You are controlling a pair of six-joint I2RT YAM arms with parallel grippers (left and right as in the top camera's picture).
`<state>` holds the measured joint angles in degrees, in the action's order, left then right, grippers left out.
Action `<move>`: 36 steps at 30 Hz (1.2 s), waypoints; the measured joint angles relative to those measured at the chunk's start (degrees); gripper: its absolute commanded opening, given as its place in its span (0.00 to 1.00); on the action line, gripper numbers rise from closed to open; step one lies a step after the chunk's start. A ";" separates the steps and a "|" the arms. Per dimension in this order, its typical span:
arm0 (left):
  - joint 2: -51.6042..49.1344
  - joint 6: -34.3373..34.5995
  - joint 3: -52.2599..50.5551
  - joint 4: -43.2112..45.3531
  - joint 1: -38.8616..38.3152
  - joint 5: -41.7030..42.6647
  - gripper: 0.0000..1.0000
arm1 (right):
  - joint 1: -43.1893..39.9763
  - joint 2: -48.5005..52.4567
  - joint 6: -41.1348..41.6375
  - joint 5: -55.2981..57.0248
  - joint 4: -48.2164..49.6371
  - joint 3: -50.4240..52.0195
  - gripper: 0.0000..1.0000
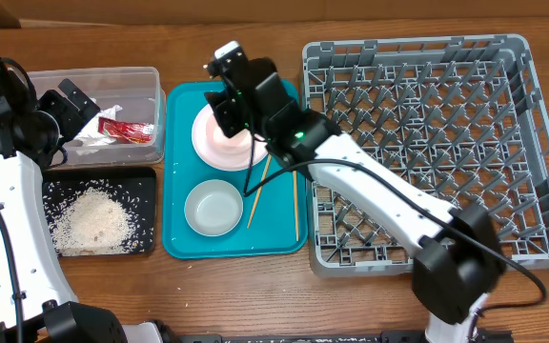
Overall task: Sort waste into correct bins and load items into the dishwasher
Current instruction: 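Grasp the white cup off the pink plate with the right gripper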
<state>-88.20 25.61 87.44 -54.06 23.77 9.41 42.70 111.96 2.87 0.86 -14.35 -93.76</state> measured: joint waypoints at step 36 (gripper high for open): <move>0.00 0.00 0.00 -0.02 0.00 0.04 1.00 | 1.27 11.43 -4.31 4.09 -6.93 0.00 0.04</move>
<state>-88.20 25.61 87.44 -54.08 23.77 9.45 43.97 123.39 -1.43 4.95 -21.28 -93.76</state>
